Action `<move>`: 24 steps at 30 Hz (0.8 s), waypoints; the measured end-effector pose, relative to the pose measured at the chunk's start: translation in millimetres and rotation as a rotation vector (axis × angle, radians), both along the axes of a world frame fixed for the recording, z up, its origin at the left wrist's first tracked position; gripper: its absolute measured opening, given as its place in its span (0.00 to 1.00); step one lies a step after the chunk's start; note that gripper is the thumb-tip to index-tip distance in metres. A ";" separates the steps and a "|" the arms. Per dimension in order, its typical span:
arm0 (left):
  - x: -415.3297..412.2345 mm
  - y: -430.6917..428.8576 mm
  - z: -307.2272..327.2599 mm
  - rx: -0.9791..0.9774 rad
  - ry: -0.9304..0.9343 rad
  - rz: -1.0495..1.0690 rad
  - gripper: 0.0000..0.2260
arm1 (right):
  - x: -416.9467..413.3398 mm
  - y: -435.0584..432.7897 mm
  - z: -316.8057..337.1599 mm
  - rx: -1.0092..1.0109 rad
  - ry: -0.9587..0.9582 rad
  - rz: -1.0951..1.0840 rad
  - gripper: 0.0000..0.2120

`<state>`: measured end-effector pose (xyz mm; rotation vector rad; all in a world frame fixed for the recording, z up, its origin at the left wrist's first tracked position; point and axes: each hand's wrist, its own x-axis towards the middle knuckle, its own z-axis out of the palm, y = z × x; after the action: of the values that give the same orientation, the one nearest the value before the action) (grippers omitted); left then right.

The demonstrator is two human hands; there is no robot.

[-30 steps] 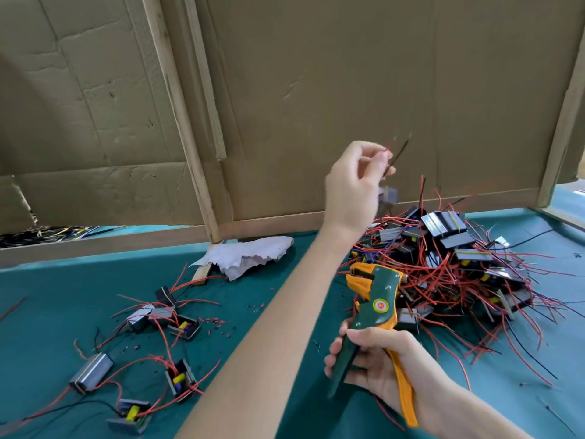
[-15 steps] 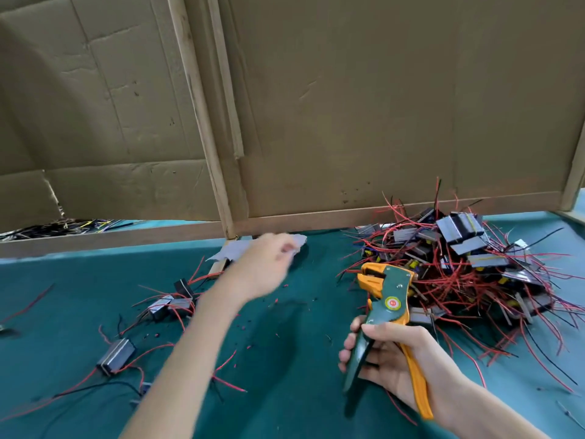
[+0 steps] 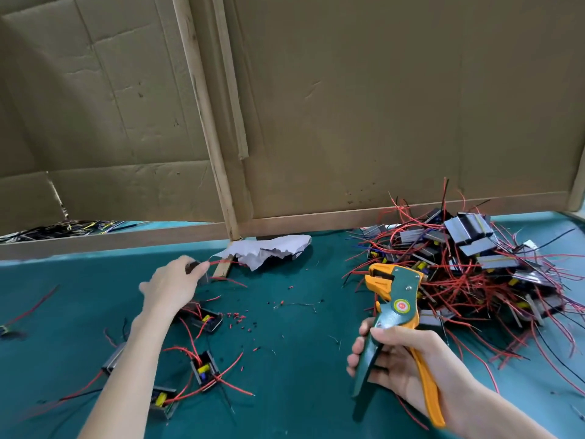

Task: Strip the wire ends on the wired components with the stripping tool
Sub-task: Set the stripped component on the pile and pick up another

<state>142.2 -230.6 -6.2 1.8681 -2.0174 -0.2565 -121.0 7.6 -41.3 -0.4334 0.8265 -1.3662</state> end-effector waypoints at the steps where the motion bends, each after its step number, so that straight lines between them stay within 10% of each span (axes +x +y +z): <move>1: -3.2 1.4 6.2 -0.014 0.108 -0.073 0.13 | -0.1 -0.3 -0.5 0.004 -0.001 0.000 0.07; 4: -14.9 4.3 24.7 -0.091 0.369 -0.249 0.09 | -1.1 -0.5 -1.1 0.001 0.004 0.002 0.08; 13: -22.2 1.9 2.5 0.250 -0.161 -0.200 0.14 | 0.9 1.7 1.1 -0.016 0.016 0.002 0.07; 16: -23.4 7.4 2.7 0.227 -0.169 -0.227 0.02 | 0.9 2.0 1.1 -0.015 0.018 0.006 0.07; 24: -44.7 55.0 58.0 0.234 0.660 -0.733 0.04 | 2.2 4.1 4.1 -0.029 0.020 0.009 0.07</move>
<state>97.4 -175.6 51.8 0.8596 -2.1135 -1.1673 -118.8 11.7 -37.2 -0.4739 0.8211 -1.3684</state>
